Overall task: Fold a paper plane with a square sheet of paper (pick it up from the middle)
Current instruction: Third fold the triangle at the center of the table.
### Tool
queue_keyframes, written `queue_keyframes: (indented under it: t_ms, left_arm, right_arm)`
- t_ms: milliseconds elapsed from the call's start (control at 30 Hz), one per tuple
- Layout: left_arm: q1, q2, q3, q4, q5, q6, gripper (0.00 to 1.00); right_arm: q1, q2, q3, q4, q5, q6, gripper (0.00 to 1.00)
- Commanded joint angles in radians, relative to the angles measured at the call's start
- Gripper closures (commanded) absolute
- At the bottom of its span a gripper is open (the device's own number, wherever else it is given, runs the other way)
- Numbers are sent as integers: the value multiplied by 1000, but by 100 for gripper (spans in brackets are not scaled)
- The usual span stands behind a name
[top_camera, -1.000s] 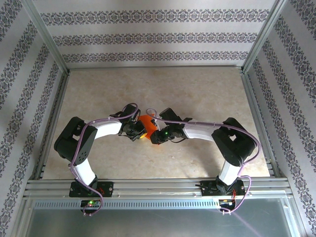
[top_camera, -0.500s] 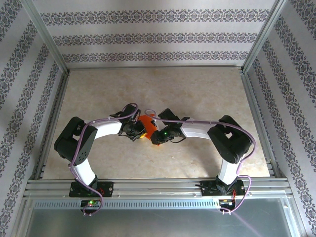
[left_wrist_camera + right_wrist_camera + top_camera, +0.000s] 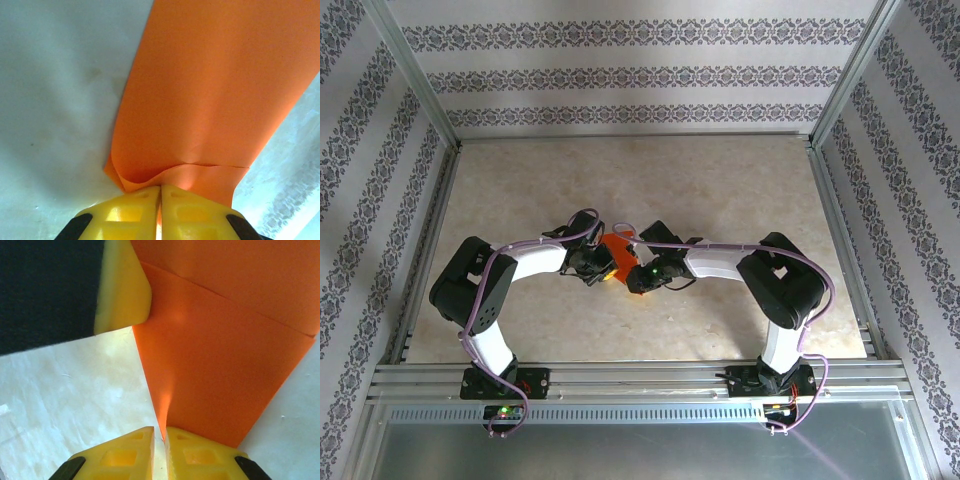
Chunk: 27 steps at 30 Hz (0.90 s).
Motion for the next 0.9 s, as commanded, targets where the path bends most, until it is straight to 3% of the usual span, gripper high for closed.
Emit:
queue_keyframes:
  t_ms: [0, 533, 867]
  left_arm:
    - [-15, 54, -36, -66, -62, 1, 90]
    - [-15, 62, -33, -90, -79, 10, 90]
    - [-15, 63, -20, -94, -76, 23, 90]
  right_arm:
    - [2, 26, 11, -38, 35, -13, 85]
    - [-8, -72, -73, -115, -31, -60, 85]
    - [-17, -141, -109, -141, -8, -64, 85]
